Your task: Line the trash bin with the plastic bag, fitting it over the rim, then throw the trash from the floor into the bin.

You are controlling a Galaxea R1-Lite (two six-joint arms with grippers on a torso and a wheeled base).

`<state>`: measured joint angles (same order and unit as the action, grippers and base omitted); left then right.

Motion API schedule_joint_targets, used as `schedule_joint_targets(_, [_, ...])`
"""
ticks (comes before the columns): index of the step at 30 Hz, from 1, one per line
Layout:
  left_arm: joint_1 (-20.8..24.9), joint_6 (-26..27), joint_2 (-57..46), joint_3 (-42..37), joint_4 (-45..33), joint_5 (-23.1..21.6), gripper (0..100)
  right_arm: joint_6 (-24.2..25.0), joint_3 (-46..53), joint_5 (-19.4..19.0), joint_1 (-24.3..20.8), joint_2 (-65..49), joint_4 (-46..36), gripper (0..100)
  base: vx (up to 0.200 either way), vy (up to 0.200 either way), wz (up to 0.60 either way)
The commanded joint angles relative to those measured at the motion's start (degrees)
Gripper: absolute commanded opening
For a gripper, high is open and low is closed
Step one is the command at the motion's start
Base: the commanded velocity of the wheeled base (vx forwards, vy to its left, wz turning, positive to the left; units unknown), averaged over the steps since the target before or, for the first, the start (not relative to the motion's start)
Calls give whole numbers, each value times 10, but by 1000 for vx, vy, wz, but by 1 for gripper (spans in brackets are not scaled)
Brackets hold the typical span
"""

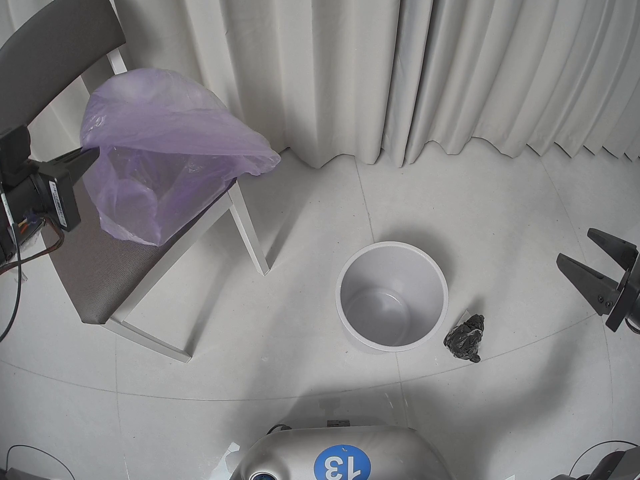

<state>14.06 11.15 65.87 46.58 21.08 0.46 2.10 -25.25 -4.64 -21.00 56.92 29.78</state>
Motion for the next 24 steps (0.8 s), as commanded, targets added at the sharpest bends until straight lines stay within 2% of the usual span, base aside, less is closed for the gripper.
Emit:
schedule_joint_targets(1, [32, -6, -11, 14, 1, 3, 0, 0, 7, -1, -14, 5, 5, 100, 0, 0, 0])
schedule_joint_targets(4, [50, -7, -24, 15, 1, 3, 0, 2, 8, -1, -31, 6, 6, 100, 0, 0, 0])
schedule_joint_targets(10, [87, -34, -33, 24, 2, 6, 0, -2, 14, -1, -30, 7, 12, 100, 0, 0, 0])
schedule_joint_targets(13, [118, -52, -29, 37, 3, 27, 0, -7, 29, 0, -30, 7, 27, 100, 0, 0, 0])
schedule_joint_targets(16, [126, -53, -32, 40, 5, 31, 0, -23, 40, -2, -31, 7, 38, 100, 0, 0, 0])
schedule_joint_targets(24, [165, -60, -65, 29, 0, 39, 0, -13, 76, -12, -38, 11, 38, 100, 0, 0, 0])
